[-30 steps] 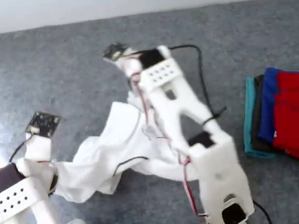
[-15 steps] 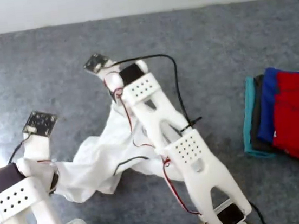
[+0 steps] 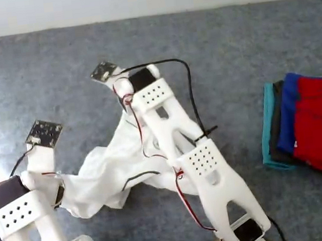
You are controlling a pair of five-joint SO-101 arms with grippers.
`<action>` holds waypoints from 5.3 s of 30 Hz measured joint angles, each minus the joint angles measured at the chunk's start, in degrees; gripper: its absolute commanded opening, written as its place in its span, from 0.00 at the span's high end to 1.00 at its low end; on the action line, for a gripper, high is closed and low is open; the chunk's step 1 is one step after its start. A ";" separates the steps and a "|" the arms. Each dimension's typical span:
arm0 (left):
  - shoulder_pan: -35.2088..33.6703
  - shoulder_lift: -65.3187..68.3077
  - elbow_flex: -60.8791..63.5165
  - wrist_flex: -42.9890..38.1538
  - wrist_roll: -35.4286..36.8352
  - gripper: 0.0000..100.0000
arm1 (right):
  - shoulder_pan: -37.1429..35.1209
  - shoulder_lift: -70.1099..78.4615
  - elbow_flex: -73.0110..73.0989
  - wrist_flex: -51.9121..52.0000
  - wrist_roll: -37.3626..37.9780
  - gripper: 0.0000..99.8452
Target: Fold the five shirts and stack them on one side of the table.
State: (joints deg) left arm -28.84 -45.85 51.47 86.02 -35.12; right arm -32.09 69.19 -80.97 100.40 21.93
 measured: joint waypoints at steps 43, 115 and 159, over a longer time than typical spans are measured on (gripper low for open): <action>0.00 0.00 0.00 0.00 0.00 0.99 | -3.34 -8.09 5.63 0.09 -5.01 0.88; 0.00 0.00 3.34 -1.32 0.00 0.99 | -3.25 -11.25 15.30 -1.67 -6.24 0.87; 0.00 0.00 3.34 -1.32 0.00 0.99 | -2.90 -3.43 8.26 -0.62 0.88 0.99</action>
State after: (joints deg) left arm -28.84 -45.85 54.81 84.70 -35.12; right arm -34.99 65.76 -72.70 99.78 22.81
